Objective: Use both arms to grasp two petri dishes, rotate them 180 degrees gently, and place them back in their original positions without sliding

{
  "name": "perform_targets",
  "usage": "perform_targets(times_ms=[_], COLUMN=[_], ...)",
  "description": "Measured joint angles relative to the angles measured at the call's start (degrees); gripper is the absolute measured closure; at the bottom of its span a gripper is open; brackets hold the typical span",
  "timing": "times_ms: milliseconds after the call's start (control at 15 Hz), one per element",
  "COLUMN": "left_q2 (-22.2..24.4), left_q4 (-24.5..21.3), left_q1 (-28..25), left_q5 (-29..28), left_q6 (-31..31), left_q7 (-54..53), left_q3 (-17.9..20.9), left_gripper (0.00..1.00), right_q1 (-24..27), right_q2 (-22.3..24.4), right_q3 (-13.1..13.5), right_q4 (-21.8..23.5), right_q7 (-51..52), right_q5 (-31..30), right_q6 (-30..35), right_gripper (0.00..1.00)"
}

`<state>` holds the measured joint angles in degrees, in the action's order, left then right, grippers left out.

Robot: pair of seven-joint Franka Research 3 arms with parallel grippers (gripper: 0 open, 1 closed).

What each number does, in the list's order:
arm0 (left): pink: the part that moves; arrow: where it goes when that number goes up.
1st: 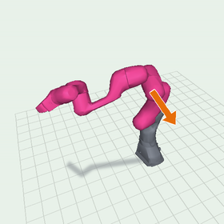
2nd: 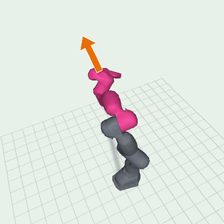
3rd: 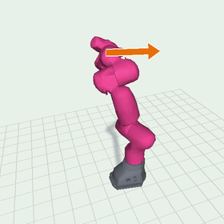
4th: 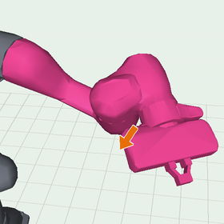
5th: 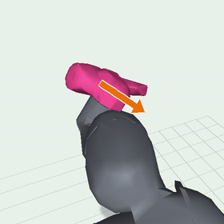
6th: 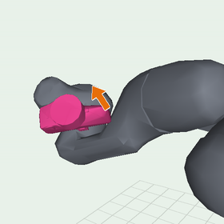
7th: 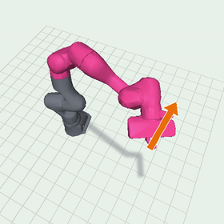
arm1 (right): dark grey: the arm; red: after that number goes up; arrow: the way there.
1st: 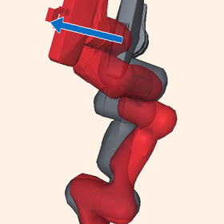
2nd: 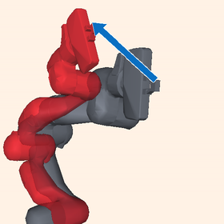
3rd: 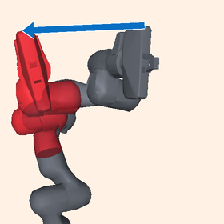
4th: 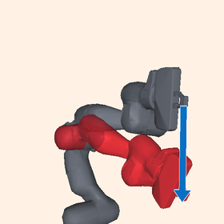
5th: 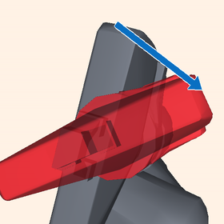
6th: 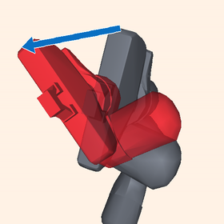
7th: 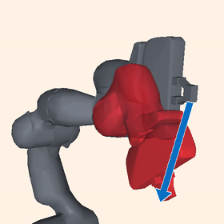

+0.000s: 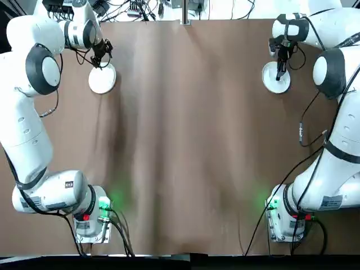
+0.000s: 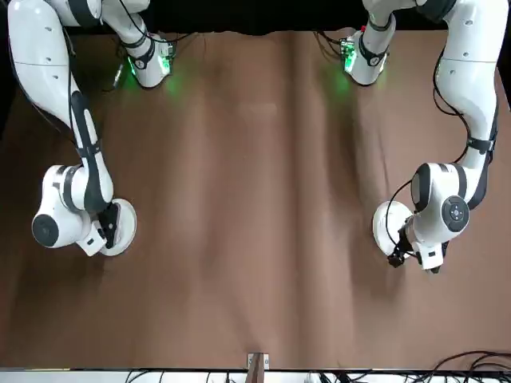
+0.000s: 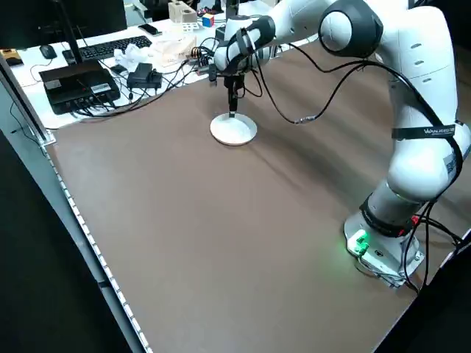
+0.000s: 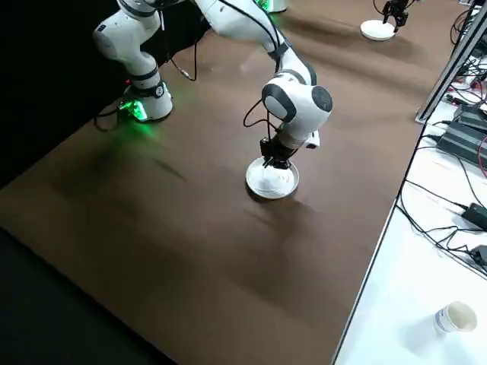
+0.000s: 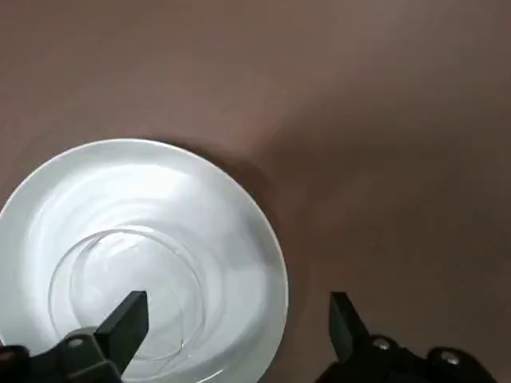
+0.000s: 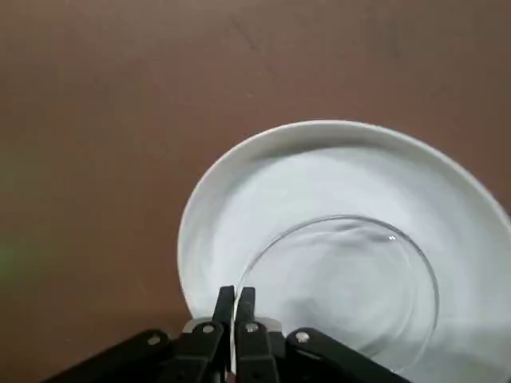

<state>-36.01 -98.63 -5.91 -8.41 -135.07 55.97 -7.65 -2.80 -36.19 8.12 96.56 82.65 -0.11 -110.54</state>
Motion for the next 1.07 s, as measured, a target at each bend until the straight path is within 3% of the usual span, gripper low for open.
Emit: perform_targets(times_ms=[200, 267, 600, 867, 933, 1067], left_q2=[1.93, 2.81, 7.49, 13.72, 15.64, 19.54], left_q4=[0.04, 0.04, 0.08, 0.27, 0.32, 0.33], left_q1=[-0.20, -0.22, -0.13, -0.08, -0.08, -0.08], left_q5=[-0.06, -0.06, -0.07, -0.12, -0.13, -0.14], left_q6=[1.00, 1.55, 5.70, 8.11, 9.59, 12.54], left_q7=[-13.95, -17.21, -26.89, -27.86, -27.88, -27.89], left_q3=[-0.99, -1.41, -4.17, -6.07, -6.52, -7.67], left_gripper=[0.00, 0.00, 0.00, 0.00, 0.00, 0.00], right_q1=[0.11, 0.14, 0.26, 0.44, 0.45, 0.51], right_q2=[0.06, 0.09, 0.40, 1.08, 1.36, 1.73], right_q3=[0.05, 0.07, 0.16, 0.40, 0.44, 0.47], right_q4=[0.08, 0.07, -1.04, -6.16, -7.85, -11.14], right_q7=[0.07, 0.07, 0.50, 0.93, 0.03, -4.28], right_q5=[-0.01, -0.01, -0.02, -0.01, 0.09, 1.12], right_q6=[1.21, 1.47, 2.93, 6.83, 7.23, 7.78], right_gripper=[0.96, 0.92, 0.44, 0.08, 0.00, 0.00])
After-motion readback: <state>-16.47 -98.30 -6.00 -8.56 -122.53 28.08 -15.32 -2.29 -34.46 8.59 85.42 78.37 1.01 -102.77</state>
